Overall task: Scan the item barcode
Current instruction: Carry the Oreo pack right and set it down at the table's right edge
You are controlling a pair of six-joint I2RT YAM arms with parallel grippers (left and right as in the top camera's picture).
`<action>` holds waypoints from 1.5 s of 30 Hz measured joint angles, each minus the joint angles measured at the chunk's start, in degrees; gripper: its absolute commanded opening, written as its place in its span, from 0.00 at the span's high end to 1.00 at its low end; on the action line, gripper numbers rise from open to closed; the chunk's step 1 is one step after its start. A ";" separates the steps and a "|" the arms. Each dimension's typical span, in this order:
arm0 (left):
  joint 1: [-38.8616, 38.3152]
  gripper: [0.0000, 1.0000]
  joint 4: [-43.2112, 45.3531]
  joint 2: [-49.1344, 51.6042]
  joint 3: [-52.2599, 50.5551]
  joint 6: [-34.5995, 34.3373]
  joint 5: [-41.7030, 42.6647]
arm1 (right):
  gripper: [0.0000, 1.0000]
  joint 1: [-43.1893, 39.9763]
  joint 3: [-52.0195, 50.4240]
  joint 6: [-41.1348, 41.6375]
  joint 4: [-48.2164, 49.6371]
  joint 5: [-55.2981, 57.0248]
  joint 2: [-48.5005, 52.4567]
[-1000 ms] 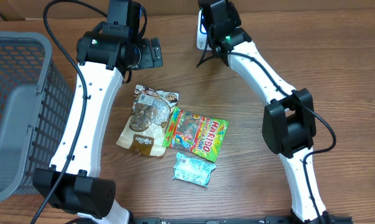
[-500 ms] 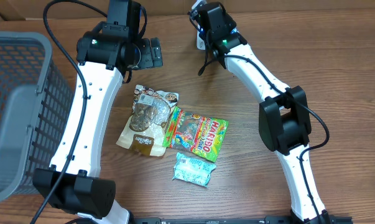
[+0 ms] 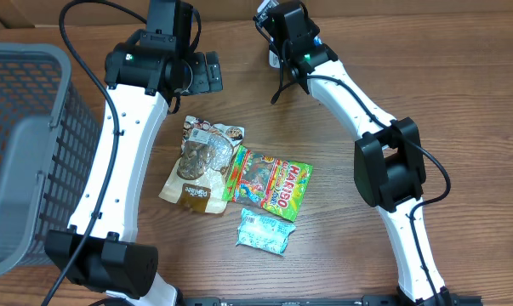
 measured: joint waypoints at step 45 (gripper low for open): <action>0.00 0.00 0.00 0.00 0.00 0.00 0.02 | 0.62 -46.77 -32.46 35.91 -49.90 -34.25 -28.68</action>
